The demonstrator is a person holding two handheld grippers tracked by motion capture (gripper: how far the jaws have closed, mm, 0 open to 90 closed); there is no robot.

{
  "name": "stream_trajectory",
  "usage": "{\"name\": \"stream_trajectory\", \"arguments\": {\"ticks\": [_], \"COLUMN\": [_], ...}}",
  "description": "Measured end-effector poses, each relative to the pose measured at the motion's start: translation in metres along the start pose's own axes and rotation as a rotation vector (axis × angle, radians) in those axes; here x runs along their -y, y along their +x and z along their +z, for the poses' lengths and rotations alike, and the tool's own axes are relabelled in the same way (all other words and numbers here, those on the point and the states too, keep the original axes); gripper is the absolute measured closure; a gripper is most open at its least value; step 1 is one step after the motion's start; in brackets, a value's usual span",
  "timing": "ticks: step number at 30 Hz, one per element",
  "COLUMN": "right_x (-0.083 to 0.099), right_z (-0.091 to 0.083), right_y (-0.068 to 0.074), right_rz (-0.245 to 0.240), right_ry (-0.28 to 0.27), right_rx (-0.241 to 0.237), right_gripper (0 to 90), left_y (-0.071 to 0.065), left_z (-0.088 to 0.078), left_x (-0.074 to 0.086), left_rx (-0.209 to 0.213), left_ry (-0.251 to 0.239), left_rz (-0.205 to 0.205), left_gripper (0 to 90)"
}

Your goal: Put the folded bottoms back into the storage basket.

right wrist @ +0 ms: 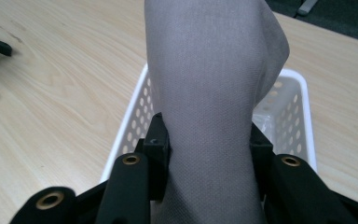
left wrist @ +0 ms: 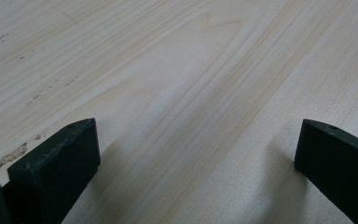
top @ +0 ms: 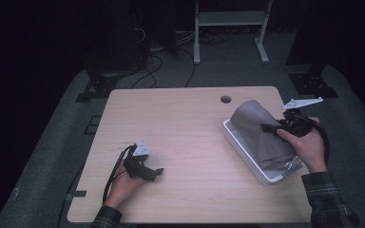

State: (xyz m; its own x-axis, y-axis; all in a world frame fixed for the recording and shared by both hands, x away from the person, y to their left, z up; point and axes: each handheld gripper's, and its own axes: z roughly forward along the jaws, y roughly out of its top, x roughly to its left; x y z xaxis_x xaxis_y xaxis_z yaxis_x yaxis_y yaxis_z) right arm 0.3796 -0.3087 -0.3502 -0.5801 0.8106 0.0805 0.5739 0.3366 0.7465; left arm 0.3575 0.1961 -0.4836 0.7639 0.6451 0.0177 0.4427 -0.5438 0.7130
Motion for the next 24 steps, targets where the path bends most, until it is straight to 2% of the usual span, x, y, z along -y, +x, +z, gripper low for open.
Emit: {"name": "stream_trajectory", "arguments": {"ticks": [10,19,24], "right_x": [0.017,0.025,0.027], "right_z": [0.021,0.039,0.048], "right_y": [-0.01,-0.009,-0.007], "right_rz": [0.029,0.039,0.023], "right_ry": [0.035,0.07,0.094], "right_rx": [-0.027,-0.025,-0.016], "right_gripper": [60.4,58.9,57.3], "left_y": [0.0,0.0,0.0], "left_z": [0.0,0.0,0.0], "left_x": [0.0,0.0,0.0], "left_rx": [0.001,0.001,0.001], "left_ry": [0.004,0.004,0.004], "left_rz": [0.002,0.001,0.001], "left_gripper": [0.0,0.0,0.0]}}
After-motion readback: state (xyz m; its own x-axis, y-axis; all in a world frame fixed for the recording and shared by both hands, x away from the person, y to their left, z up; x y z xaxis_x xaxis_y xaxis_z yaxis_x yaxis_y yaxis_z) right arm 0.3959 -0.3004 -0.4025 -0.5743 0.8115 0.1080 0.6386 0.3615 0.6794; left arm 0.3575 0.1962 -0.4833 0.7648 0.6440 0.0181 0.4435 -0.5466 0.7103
